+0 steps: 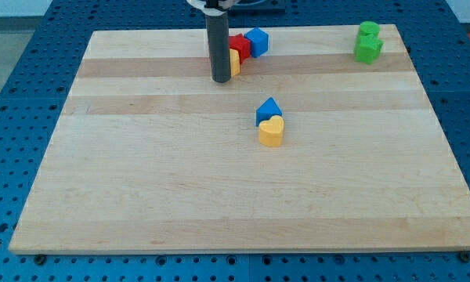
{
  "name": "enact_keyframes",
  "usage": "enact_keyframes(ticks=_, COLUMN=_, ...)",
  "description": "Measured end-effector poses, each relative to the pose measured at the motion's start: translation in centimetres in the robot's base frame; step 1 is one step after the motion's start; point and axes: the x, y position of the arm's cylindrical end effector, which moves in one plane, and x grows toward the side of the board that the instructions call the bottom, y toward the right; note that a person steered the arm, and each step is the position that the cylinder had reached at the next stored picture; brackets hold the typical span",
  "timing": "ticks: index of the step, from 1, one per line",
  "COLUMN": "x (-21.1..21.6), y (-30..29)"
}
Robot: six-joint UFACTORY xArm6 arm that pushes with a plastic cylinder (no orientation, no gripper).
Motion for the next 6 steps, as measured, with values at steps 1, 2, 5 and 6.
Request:
enact_keyframes(ticks=1, x=0.3, y=0.4)
enact_keyframes(ticks=2, x=5.4, y=0.4)
enact_keyframes(ticks=5, x=16.4, y=7.8)
enact_keyframes(ticks=6, x=16.4, y=9.8)
